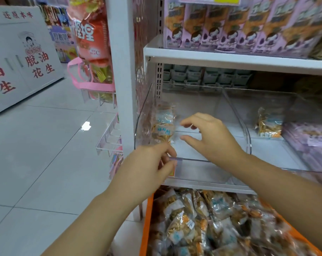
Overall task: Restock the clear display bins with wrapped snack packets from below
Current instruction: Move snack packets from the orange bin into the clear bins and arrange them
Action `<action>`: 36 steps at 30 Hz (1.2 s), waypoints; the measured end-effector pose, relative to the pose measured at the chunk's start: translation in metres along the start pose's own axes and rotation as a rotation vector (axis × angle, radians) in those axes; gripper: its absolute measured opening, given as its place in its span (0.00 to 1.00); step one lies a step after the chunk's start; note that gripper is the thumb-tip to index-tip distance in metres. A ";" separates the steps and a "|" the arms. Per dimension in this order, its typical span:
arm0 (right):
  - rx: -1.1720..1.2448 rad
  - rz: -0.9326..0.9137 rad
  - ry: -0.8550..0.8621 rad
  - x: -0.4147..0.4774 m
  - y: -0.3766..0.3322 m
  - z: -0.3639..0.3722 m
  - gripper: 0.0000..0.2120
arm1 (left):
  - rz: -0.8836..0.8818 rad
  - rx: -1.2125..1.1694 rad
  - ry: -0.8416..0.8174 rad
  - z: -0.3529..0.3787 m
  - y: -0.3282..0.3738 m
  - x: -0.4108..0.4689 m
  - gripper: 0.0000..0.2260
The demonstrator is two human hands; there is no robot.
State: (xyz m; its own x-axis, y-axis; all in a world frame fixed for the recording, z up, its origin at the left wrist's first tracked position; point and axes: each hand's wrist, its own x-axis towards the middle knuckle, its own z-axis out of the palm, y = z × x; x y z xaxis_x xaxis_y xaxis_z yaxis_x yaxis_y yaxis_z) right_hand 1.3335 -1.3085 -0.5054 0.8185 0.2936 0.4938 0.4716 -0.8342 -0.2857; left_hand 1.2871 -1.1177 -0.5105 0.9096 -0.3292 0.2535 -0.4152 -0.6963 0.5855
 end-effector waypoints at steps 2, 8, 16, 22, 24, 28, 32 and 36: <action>0.006 -0.045 0.042 -0.034 -0.004 -0.014 0.10 | 0.054 0.011 -0.102 0.015 0.007 -0.011 0.03; 0.025 0.010 -0.055 -0.143 0.015 -0.009 0.08 | 0.033 0.065 -0.313 0.089 -0.004 -0.027 0.07; -0.020 0.599 -0.736 -0.226 0.089 0.050 0.29 | -0.288 0.000 -0.426 0.188 -0.048 -0.057 0.21; 0.101 0.622 -0.913 -0.258 0.098 0.066 0.37 | -0.460 0.076 -0.382 0.211 -0.058 -0.058 0.29; 0.096 0.643 -0.893 -0.255 0.102 0.067 0.34 | -0.478 0.211 -0.443 0.209 -0.060 -0.057 0.22; 0.094 0.655 -0.887 -0.250 0.099 0.067 0.28 | -0.512 0.310 -0.487 0.207 -0.056 -0.061 0.18; 0.020 0.609 -0.810 -0.250 0.096 0.063 0.25 | -0.535 0.124 -0.454 0.205 -0.059 -0.061 0.09; 0.088 0.600 -0.747 -0.246 0.094 0.061 0.25 | -0.508 0.068 -0.587 0.206 -0.069 -0.061 0.11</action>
State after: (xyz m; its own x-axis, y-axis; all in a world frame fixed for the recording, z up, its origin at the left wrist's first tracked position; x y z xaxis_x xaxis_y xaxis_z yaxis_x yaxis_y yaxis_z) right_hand 1.1962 -1.4306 -0.7037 0.9149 0.0762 -0.3964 -0.0955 -0.9133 -0.3960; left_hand 1.2572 -1.1809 -0.7253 0.8386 -0.2303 -0.4936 0.0325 -0.8834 0.4674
